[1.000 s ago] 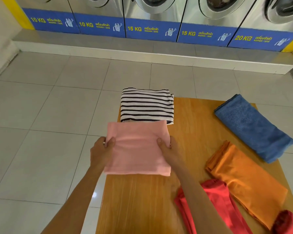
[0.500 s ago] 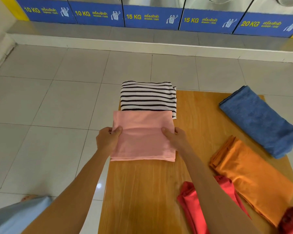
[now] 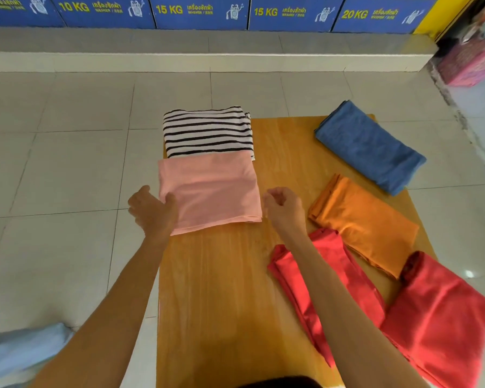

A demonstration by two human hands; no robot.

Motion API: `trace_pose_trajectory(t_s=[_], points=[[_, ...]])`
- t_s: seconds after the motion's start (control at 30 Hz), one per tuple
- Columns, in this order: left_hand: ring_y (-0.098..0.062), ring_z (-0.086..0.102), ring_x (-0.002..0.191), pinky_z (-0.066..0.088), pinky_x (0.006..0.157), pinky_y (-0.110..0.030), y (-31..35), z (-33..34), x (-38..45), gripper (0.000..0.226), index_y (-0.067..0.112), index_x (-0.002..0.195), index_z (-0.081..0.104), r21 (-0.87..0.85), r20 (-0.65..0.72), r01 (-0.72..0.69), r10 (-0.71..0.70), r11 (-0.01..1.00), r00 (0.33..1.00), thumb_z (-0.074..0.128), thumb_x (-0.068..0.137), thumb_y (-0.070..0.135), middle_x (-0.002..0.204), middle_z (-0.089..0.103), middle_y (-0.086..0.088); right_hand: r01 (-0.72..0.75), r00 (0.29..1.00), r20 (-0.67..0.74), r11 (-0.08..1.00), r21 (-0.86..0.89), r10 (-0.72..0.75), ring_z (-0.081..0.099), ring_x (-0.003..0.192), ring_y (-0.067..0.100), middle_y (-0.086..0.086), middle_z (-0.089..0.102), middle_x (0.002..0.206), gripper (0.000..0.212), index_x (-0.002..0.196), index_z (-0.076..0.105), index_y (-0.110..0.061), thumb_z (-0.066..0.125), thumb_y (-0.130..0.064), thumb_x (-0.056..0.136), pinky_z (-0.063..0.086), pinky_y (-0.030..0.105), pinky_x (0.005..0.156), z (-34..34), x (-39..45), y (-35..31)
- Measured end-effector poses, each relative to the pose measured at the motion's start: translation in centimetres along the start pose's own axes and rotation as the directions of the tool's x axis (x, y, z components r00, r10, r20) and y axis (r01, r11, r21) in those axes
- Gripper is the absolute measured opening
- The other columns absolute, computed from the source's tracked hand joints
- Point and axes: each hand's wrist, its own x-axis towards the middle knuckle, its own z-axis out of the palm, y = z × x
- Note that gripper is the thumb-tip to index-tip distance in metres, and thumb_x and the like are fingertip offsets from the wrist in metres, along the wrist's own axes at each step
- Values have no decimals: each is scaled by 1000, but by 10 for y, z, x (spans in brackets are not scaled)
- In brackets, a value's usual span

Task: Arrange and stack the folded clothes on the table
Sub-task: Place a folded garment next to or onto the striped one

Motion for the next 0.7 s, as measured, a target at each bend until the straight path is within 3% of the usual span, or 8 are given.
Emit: trace_pose_trajectory(t_s=[0.1,0.17,0.23,0.3,0.4,0.5,0.6,0.7], points=[[-30,44,123,46,99,-45,9,11,-41,43,9,129,52,-107,-65,-136,129,985,989,58,87,18,135,44,-14,-9,999,-41,985,171,16,73,78,24,-2,74,78,13,88,70,-28,65,-38,81,60,51,74,-26,-41,32],[-27,54,113,49,93,-35,19,22,-73,28,9,118,59,-136,7,-268,272,954,962,57,90,15,123,55,-11,-35,993,-102,978,204,57,73,75,23,0,74,76,5,85,71,-27,66,-29,84,60,52,71,-46,-72,58],[-22,62,101,49,84,-27,30,40,-106,17,9,106,64,-168,222,-355,386,920,895,56,94,16,107,65,-5,-102,979,-156,975,199,134,72,73,24,2,74,76,6,85,71,-25,65,-25,87,60,52,70,-66,-101,88],[-23,64,102,49,86,-30,35,68,-137,20,9,106,67,-157,478,-385,411,910,776,55,94,19,108,69,-6,-174,953,-211,964,202,216,72,71,23,1,74,75,8,84,71,-25,64,-29,86,59,54,72,-83,-126,114],[-31,59,116,45,98,-36,38,108,-189,50,3,121,60,-70,708,-396,325,916,627,53,93,44,125,63,-16,-267,862,-405,952,150,306,70,82,19,-7,72,79,9,82,69,-27,63,-32,86,56,44,82,-106,-153,147],[-33,53,123,44,101,-44,27,123,-220,87,12,131,54,116,719,-412,210,904,663,45,77,79,132,58,-13,-284,740,-601,950,129,303,64,96,26,-1,69,92,4,90,65,-21,65,-21,87,49,40,86,-122,-171,171],[-34,60,110,49,94,-45,6,119,-225,77,17,114,57,177,687,-341,132,923,714,52,70,80,118,65,-11,-392,677,-613,905,167,407,56,111,35,17,62,115,39,115,58,-5,72,-25,85,43,42,96,-125,-174,185],[-33,63,103,51,87,-40,-14,107,-223,70,14,108,62,187,686,-308,101,933,720,53,76,75,112,67,-12,-439,681,-543,868,234,491,53,116,38,20,56,124,62,127,48,-2,76,-37,83,42,41,98,-123,-173,184]])
